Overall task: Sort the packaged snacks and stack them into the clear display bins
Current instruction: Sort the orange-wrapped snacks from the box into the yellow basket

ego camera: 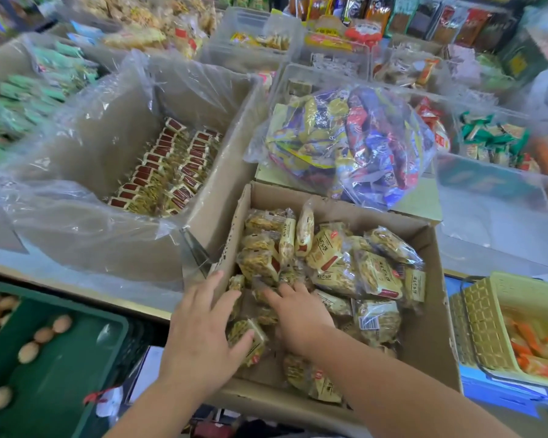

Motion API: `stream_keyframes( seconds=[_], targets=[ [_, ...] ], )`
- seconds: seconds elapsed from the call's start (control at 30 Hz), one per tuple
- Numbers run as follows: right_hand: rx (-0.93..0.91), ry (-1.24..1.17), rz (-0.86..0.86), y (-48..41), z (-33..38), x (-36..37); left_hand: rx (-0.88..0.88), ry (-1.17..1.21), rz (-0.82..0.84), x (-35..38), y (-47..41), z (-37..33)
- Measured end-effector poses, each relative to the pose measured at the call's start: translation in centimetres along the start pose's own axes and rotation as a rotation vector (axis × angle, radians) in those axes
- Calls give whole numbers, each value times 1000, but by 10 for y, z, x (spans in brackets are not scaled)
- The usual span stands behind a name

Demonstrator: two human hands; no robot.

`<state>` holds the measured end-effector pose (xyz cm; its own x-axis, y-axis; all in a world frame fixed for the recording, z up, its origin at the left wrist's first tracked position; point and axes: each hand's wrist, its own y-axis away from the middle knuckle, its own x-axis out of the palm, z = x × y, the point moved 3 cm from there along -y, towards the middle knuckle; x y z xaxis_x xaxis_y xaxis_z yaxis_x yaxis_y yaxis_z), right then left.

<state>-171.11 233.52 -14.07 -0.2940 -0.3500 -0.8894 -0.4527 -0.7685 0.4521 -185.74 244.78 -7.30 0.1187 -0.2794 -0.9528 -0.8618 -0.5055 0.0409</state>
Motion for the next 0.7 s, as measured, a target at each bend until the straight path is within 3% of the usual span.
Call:
stream_keyframes(
  seconds=[0.2,0.33,0.43,0.53,0.7],
  targets=[
    [-48,-330,-134,59,-32,-20,1,118,-51,-14,-6,-2],
    [57,-668,-263,112,-67,-34,58,166,-61,-26,-29,-15],
    [206,-890,-388,141,-94,-38,120,113,35,-22,-58,-31],
    [289,-1027,-372,158,-110,-37,137,58,158,-6,-88,-48],
    [354,-1020,-239,162,-115,-27,65,-9,241,22,-124,-58]
  ],
)
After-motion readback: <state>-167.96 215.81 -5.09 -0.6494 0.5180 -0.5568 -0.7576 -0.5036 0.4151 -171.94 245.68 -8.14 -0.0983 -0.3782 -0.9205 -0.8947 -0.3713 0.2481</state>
